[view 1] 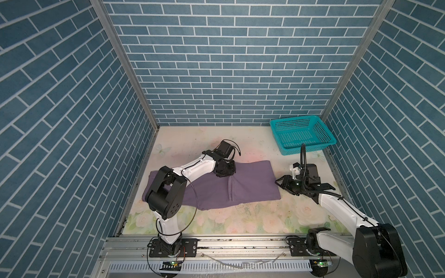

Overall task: Fold and stack the trousers
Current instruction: Smooth out the trousers at the center of the table.

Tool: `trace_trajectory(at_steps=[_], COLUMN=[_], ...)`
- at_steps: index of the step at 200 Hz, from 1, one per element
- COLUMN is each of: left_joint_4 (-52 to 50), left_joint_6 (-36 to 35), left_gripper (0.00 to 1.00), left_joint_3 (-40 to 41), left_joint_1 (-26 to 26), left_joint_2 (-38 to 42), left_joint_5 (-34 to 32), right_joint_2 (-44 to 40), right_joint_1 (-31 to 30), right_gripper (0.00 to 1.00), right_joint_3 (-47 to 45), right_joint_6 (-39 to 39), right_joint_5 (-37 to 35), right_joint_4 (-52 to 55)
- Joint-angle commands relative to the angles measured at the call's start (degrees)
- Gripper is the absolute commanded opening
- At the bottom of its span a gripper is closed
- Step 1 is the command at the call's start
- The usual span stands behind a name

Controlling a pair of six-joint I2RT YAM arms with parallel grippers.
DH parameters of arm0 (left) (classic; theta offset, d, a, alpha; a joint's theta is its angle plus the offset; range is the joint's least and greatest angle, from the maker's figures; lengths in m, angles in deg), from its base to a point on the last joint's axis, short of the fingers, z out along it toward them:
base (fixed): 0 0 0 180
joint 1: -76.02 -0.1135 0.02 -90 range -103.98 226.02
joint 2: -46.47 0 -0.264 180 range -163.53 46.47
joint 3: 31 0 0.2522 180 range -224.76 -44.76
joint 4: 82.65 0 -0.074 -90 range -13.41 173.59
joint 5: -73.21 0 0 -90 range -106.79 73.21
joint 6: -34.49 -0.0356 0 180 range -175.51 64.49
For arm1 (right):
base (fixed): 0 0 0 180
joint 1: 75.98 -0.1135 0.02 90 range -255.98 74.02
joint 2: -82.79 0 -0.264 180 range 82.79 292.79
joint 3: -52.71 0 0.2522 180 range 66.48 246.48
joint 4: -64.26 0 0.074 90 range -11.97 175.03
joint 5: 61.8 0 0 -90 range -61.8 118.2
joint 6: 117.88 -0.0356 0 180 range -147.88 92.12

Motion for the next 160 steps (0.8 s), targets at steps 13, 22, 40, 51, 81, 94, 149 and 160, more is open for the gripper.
trace_trajectory(at_steps=[13, 22, 40, 51, 81, 94, 149, 160], left_joint_4=[-4.62, -5.34, -6.76, -7.72, -9.37, -10.32, -11.50, -11.85], left_joint_6=[-2.18, -2.67, -3.84, -4.44, -5.36, -5.51, -5.36, -5.52], left_gripper=[0.01, 0.01, 0.01, 0.01, 0.05, 0.09, 0.27, 0.44], left_joint_3=[1.75, 1.50, 0.62, 0.05, -1.50, -2.14, -0.02, 0.07], left_joint_1=[-3.09, -4.05, -5.54, -6.45, -8.32, -8.36, -9.64, -9.83], left_joint_2=[-0.25, -0.38, -0.20, -0.05, -0.74, -1.56, -0.38, 0.13], left_joint_5=[-3.15, -3.49, -4.30, -4.66, -4.19, -4.31, -4.68, -4.75], right_joint_2=[0.51, 0.53, 0.25, 0.00, 0.21, 0.88, 11.75, 14.69], right_joint_1=[0.17, 0.21, 0.16, 0.11, 0.05, 0.06, -0.30, -1.04], right_gripper=[0.49, 0.50, 0.50, 0.50, 0.52, 0.53, 0.58, 0.63], right_joint_3=[0.82, 0.59, 0.26, -0.01, -0.56, -0.38, 1.78, 2.95], right_joint_6=[2.57, 2.38, 2.13, 2.02, 1.40, 1.31, -0.18, -0.16], right_joint_5=[1.59, 1.76, 1.70, 1.60, 1.29, 0.12, -0.55, -0.45], right_joint_4=[2.64, 2.52, 2.27, 2.19, 1.29, 1.24, -6.00, -7.63])
